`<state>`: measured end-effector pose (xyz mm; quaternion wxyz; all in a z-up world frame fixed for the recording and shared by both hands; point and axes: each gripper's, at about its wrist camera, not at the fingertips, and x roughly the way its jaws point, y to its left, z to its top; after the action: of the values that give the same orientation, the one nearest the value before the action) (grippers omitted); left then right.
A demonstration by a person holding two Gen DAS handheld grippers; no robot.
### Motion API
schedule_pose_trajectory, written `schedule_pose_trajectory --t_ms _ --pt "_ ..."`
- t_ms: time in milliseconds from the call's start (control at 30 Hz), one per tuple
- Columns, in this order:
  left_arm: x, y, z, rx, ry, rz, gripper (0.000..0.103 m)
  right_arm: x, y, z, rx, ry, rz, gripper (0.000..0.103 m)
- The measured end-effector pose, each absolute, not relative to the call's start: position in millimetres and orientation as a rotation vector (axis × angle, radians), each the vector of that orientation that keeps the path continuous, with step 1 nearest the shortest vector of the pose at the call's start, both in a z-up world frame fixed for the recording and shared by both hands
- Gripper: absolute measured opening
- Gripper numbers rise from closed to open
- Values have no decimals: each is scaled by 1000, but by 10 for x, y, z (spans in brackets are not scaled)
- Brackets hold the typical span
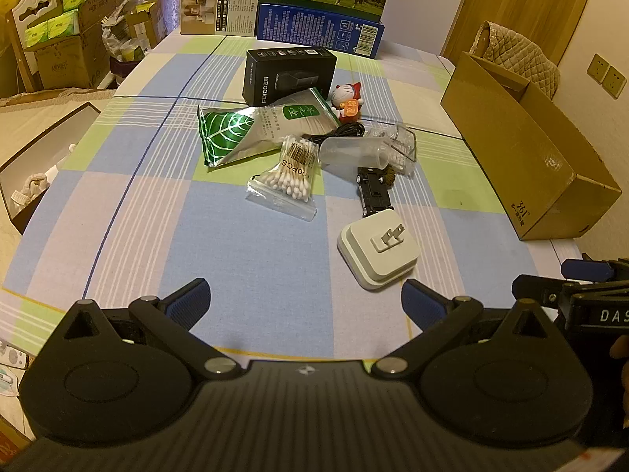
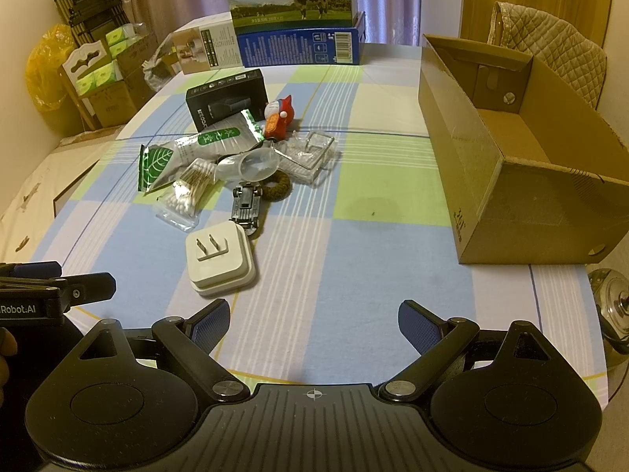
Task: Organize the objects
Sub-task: 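Move the right gripper toward the white plug adapter on the table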
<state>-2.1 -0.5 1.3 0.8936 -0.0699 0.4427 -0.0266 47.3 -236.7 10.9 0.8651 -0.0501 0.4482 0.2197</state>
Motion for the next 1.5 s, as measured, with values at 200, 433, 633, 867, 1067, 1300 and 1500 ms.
schedule_pose_trajectory --t_ms 200,433,633,867,1067,1300,1500 --pt "-17 -5 15 -146 918 -54 102 472 -2370 107 -106 939 461 91" --pt "-23 1 27 -151 917 -53 102 472 -2365 103 -109 939 460 91" --pt "-19 11 29 -160 916 -52 102 470 -2372 98 -112 939 461 91" --pt "-24 20 25 -166 915 -46 102 469 -2361 105 -114 940 461 91" --pt "-24 40 20 -178 911 -33 102 471 -2355 112 -115 940 461 91" --pt "-34 31 24 -159 911 -26 102 473 -2357 99 -120 945 467 91" --pt "-32 0 58 -166 902 44 102 441 -2350 135 -131 931 472 91"
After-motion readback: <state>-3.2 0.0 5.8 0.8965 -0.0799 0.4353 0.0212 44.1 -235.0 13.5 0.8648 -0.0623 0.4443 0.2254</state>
